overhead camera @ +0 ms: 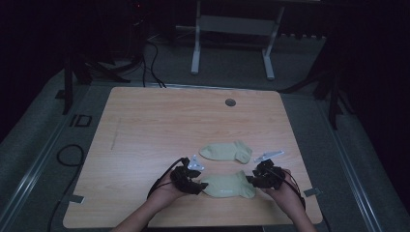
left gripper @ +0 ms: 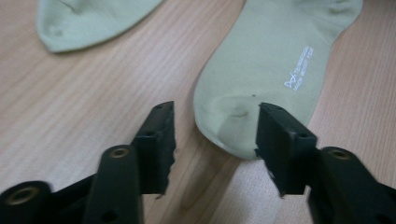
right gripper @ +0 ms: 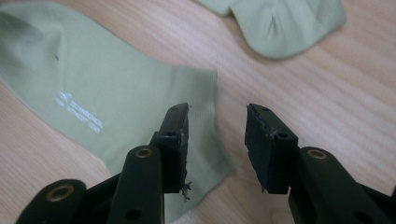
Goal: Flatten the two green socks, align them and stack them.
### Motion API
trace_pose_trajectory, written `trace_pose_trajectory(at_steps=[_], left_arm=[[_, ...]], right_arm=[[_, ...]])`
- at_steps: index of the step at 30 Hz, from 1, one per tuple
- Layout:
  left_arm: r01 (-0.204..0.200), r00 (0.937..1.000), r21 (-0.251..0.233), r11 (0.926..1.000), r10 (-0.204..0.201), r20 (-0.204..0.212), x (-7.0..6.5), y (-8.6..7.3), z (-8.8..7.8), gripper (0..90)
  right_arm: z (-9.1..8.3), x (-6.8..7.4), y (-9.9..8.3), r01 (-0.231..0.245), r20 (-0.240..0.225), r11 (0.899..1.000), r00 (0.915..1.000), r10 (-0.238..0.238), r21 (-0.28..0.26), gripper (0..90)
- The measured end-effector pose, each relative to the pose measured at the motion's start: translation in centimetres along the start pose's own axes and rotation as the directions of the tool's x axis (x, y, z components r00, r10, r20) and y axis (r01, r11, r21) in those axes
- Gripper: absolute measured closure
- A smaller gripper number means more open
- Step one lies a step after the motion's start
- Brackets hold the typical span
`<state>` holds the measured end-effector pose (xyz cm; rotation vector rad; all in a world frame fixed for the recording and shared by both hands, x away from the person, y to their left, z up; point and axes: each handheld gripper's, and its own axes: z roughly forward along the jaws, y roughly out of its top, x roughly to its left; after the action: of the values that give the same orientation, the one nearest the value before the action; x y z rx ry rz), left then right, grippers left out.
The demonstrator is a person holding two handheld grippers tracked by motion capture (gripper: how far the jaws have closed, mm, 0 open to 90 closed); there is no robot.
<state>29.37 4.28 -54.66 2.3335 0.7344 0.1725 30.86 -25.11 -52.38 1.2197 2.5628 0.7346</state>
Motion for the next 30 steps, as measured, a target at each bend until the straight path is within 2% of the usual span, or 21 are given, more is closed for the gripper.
trace_pose_trajectory(at_steps=[2,5,7,9,11,12,16,19,21,26,30], left_arm=[[-0.002,1.0000,0.004,1.0000,0.002,-0.001,-0.1,-0.1,0.1,50.1],[-0.011,0.9999,0.016,0.9998,0.011,-0.004,-0.1,-0.2,0.4,53.5],[-0.018,0.9998,0.022,0.9996,0.018,-0.005,-0.2,-0.2,0.5,54.6],[-0.024,0.9997,0.030,0.9993,0.024,-0.010,-0.3,-0.2,0.7,59.4],[-0.024,0.9997,0.035,0.9991,0.024,-0.006,-0.2,-0.2,0.8,59.4],[-0.027,0.9995,0.040,0.9988,0.028,-0.013,-0.3,-0.3,1.0,63.1],[-0.025,0.9995,0.034,0.9991,0.025,-0.017,-0.3,-0.2,1.2,69.1],[-0.023,0.9997,0.029,0.9993,0.023,0.002,-0.5,-0.1,1.2,82.0],[-0.028,0.9995,0.026,0.9993,0.028,-0.017,-0.7,0.0,1.2,87.5],[-0.009,1.0000,-0.004,0.9999,0.009,0.001,-0.6,0.3,0.5,88.2],[-0.003,1.0000,-0.033,0.9995,0.002,-0.008,-0.3,1.0,-0.5,88.3]], right_arm=[[0.3,0.1,-0.4,0.011,0.018,1.000,0.9998,-0.011,0.018,61.0],[0.7,0.6,-0.9,0.026,0.019,0.999,0.9995,-0.026,0.037,62.8],[1.0,1.0,-1.0,0.063,0.040,0.996,0.9971,-0.065,0.059,64.4],[1.2,1.3,-1.1,0.080,0.045,0.994,0.9955,-0.083,0.071,67.2],[1.2,1.3,-1.1,0.076,0.041,0.995,0.9961,-0.079,0.068,69.8],[1.2,1.3,-1.2,0.070,0.025,0.995,0.9971,-0.072,0.065,75.7],[1.3,1.6,-1.1,0.077,0.025,0.995,0.9965,-0.079,0.068,80.8],[1.3,1.6,-1.2,0.059,0.021,0.996,0.9979,-0.061,0.065,82.9],[1.2,1.6,-1.2,0.052,0.020,0.996,0.9984,-0.053,0.067,83.4],[0.4,1.4,-1.0,0.042,0.014,0.998,0.9990,-0.043,0.044,83.7],[-0.8,1.2,-0.3,0.040,0.007,0.999,0.9992,-0.040,0.000,83.7]])
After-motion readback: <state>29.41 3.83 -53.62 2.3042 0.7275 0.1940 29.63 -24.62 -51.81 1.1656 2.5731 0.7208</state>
